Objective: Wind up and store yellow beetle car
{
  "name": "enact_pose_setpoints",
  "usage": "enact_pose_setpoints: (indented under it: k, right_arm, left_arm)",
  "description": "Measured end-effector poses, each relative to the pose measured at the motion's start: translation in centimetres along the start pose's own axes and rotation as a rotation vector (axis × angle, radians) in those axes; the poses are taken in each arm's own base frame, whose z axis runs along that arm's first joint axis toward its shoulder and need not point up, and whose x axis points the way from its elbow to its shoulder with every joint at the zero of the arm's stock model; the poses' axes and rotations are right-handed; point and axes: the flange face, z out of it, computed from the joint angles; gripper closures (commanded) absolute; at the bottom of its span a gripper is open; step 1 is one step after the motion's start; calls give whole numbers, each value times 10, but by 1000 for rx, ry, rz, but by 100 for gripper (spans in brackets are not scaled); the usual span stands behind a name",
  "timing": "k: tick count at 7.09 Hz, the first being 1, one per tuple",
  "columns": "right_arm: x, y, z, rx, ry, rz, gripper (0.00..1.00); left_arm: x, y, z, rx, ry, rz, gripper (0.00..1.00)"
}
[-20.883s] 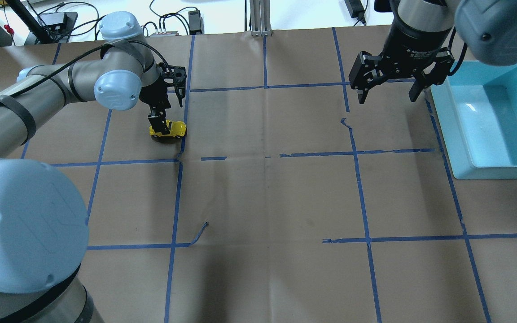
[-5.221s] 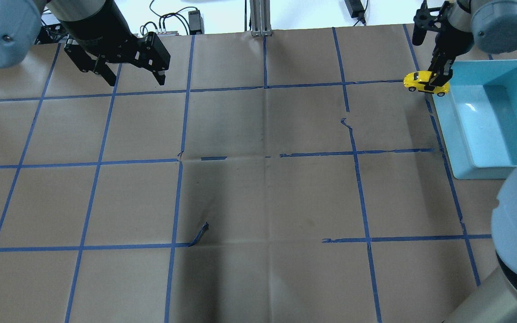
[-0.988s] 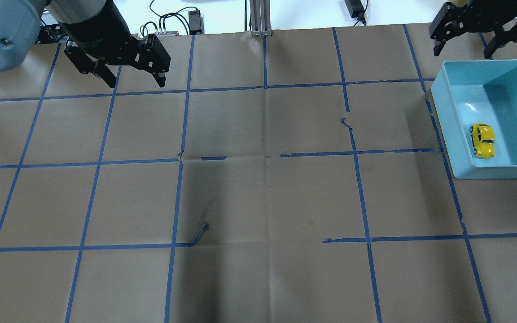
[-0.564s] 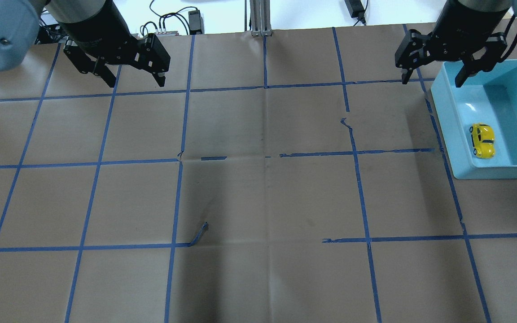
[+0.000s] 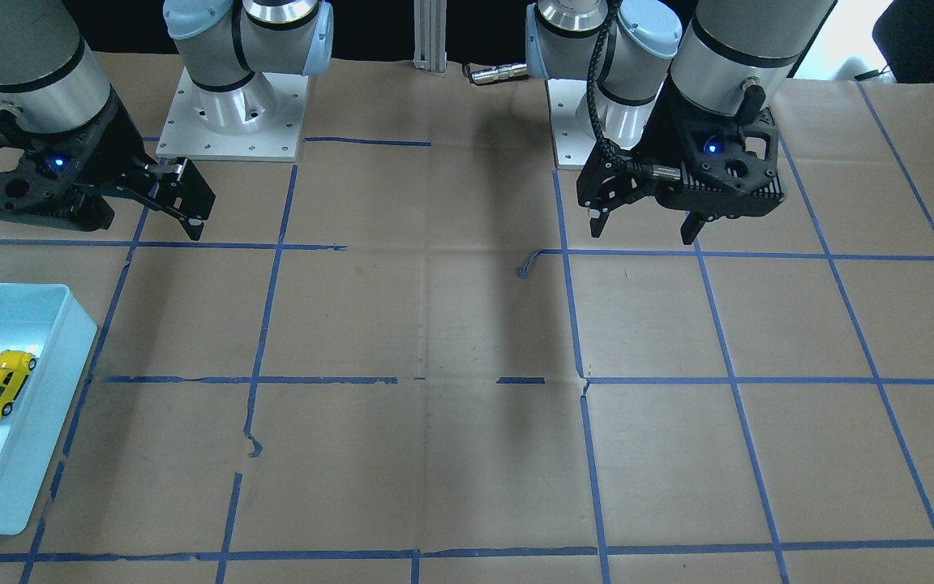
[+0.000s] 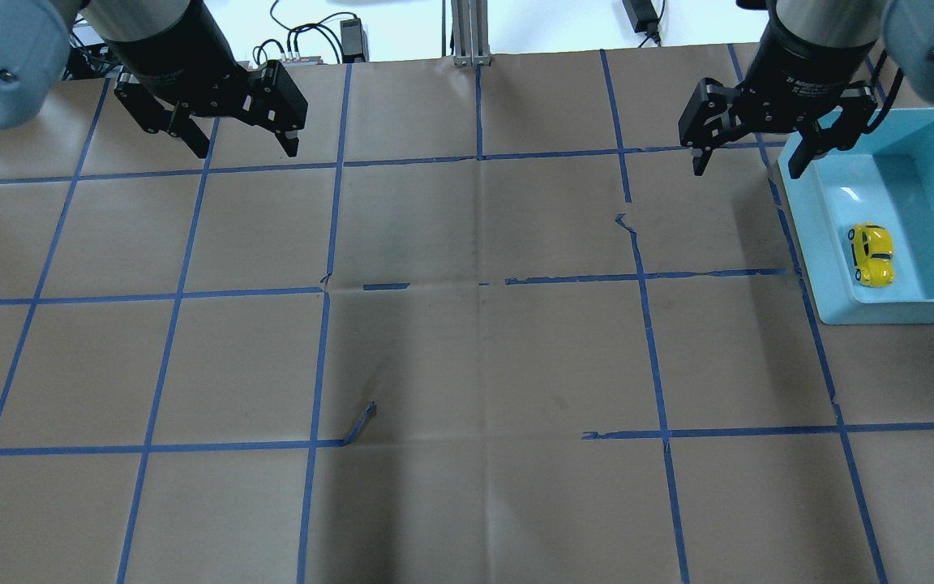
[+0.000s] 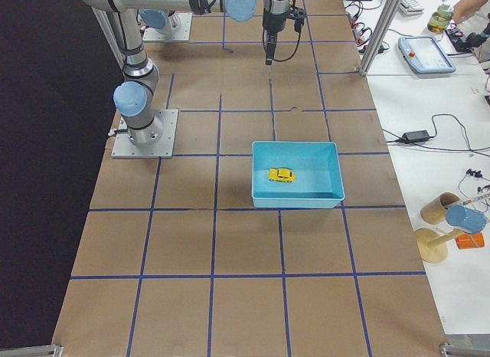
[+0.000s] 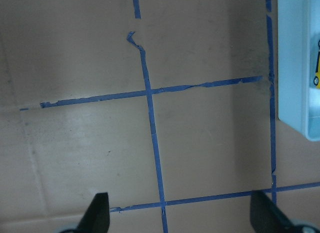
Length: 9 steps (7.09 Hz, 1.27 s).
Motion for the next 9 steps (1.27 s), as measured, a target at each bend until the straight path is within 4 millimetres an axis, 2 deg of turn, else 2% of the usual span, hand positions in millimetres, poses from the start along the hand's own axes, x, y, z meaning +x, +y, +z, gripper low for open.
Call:
enact_pose_setpoints:
  k: [3, 9]
  right_arm:
    - [-5, -3, 8, -24, -22, -9, 0]
    - [-4, -11, 9, -5, -15, -8, 0]
  left_arm:
    - [0, 0, 1, -3, -1, 1, 1]
    - [0, -4, 6, -9, -1, 1, 1]
